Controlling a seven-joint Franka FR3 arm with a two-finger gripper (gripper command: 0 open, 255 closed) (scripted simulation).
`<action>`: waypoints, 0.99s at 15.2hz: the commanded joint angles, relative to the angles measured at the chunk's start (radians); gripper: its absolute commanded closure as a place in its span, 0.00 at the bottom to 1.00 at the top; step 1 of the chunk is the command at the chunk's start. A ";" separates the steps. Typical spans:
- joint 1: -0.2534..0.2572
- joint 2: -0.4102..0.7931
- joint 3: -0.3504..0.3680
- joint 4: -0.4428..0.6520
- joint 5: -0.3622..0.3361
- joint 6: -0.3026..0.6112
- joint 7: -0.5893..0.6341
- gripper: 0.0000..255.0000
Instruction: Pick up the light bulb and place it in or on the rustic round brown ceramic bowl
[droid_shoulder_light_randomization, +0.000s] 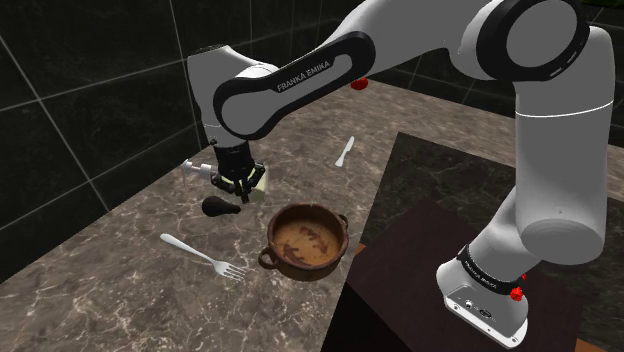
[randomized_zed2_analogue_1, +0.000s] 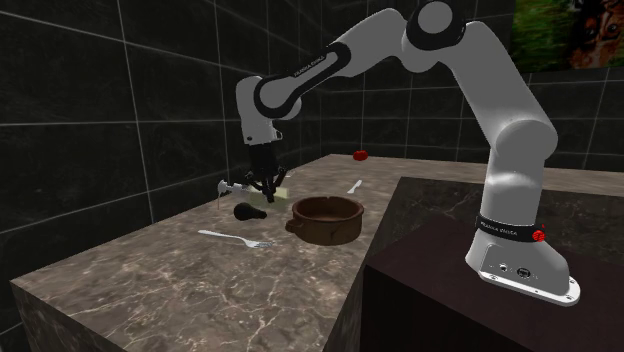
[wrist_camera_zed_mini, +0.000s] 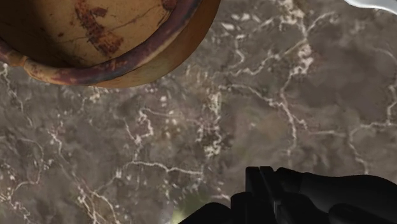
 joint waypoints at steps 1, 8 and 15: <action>0.000 0.000 0.000 0.000 0.000 0.000 0.000 1.00; 0.189 0.071 -0.122 0.144 -0.047 0.003 0.586 0.00; 0.328 0.206 -0.238 0.353 -0.084 -0.052 1.002 0.00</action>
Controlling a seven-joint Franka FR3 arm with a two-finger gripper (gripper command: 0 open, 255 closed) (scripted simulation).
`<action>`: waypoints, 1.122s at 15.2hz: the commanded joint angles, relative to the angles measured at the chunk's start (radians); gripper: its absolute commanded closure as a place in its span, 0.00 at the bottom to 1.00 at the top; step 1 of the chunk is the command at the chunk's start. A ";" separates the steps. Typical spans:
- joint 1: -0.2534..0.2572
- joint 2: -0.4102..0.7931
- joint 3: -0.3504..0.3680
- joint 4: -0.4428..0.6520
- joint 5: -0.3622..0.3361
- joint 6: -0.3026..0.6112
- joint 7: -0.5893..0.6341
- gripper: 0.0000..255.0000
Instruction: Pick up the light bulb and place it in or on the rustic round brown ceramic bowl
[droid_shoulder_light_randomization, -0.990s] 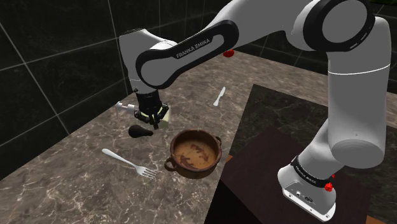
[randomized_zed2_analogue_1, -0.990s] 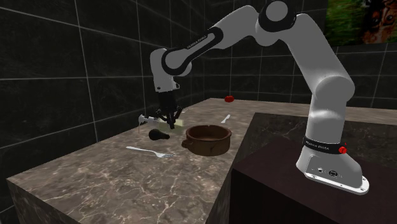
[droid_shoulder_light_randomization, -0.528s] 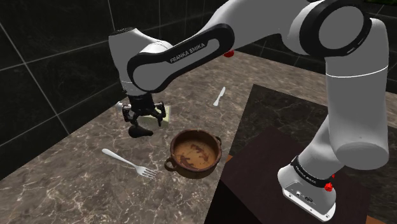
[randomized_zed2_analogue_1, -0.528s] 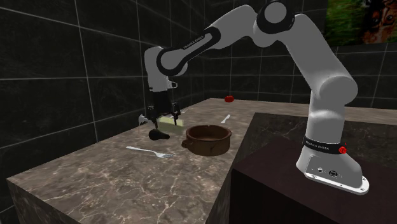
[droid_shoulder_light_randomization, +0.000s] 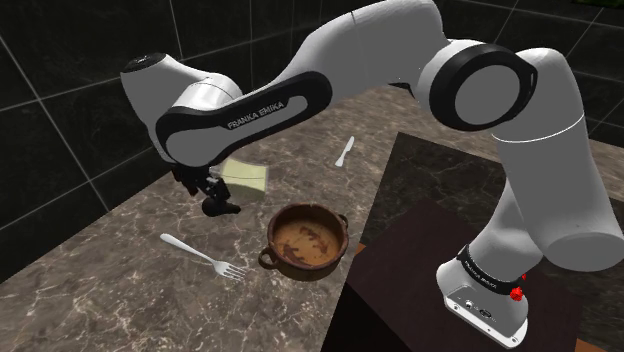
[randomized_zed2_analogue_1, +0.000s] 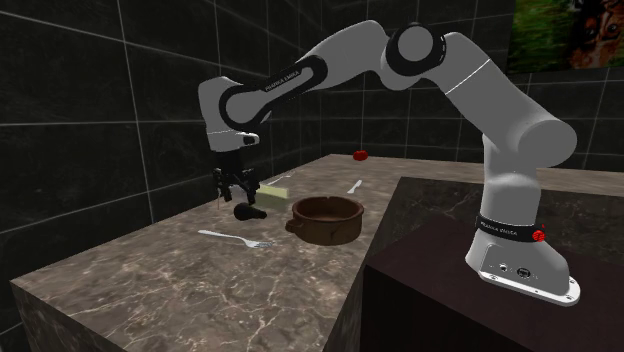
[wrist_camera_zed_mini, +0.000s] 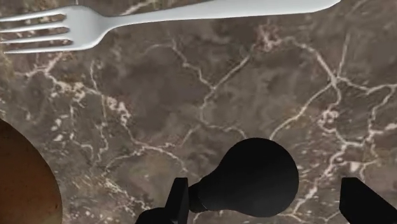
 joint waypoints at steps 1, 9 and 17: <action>0.001 0.009 -0.005 -0.010 -0.003 0.019 0.014 0.00; -0.002 0.023 -0.008 -0.034 -0.008 0.057 0.018 0.00; -0.002 0.023 -0.008 -0.033 -0.008 0.057 0.018 1.00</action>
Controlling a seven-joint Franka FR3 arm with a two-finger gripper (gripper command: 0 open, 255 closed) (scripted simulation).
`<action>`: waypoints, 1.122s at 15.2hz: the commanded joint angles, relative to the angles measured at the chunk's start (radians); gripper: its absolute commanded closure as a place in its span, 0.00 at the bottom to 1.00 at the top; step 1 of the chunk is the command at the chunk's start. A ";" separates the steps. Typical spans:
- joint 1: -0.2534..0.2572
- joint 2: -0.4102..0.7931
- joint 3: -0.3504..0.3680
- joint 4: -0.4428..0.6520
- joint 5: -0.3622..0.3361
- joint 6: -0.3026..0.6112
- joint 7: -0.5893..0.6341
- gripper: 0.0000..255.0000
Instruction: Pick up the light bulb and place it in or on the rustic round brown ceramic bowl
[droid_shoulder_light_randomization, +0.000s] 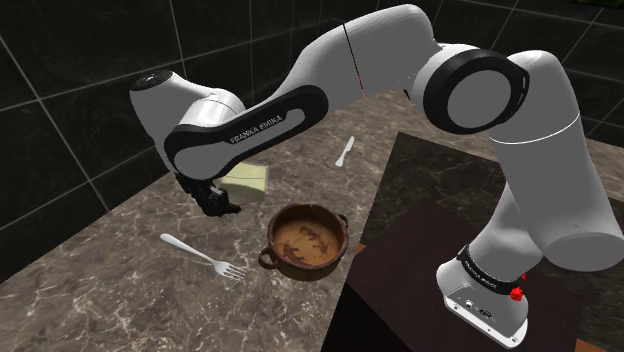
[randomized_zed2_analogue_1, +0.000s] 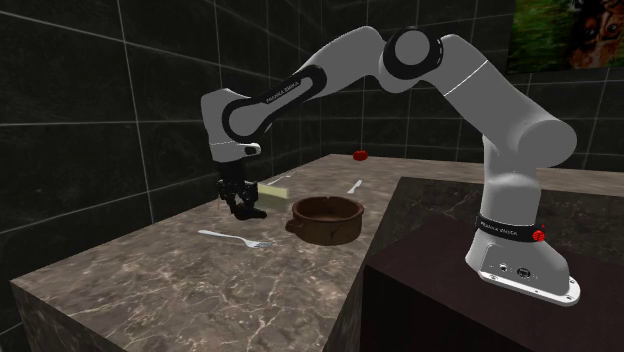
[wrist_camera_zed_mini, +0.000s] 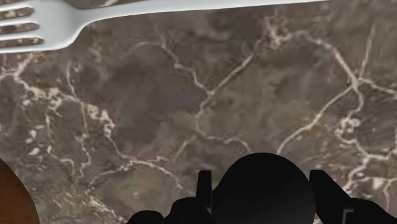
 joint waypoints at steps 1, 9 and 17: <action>0.000 0.000 0.000 0.000 0.000 0.000 0.000 1.00; -0.001 -0.025 0.004 0.012 0.006 -0.037 -0.006 1.00; -0.002 -0.067 0.011 0.052 0.018 -0.117 -0.020 1.00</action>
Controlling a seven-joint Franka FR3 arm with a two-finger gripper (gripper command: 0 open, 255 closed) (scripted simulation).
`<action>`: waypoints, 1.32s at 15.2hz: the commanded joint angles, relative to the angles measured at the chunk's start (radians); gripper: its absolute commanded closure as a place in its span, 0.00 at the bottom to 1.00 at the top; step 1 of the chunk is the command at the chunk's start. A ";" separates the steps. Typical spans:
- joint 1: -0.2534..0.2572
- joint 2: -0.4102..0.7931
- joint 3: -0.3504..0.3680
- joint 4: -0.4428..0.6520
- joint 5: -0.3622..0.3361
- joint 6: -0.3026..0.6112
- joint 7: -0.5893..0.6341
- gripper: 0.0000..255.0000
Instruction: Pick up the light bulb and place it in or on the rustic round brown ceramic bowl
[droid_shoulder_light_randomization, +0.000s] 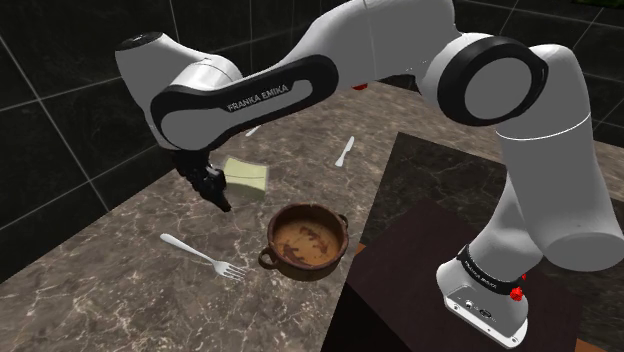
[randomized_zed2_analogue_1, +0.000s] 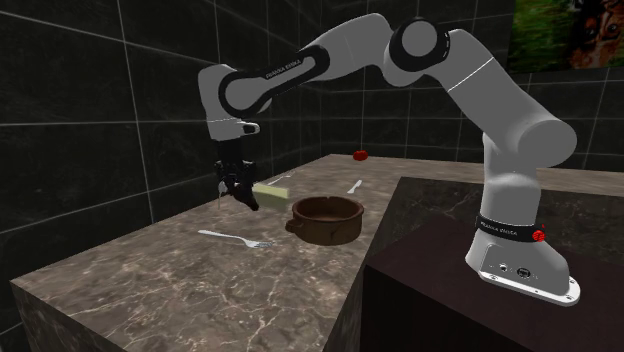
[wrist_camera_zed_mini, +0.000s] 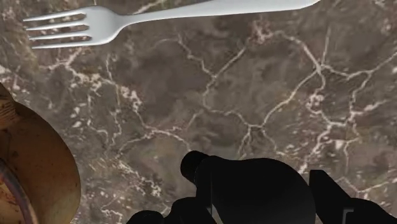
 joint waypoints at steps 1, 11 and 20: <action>0.000 -0.013 0.002 0.007 0.003 -0.020 -0.003 1.00; 0.005 -0.045 0.007 0.090 0.014 -0.132 -0.020 1.00; -0.017 -0.212 0.027 -0.098 0.040 -0.112 -0.006 1.00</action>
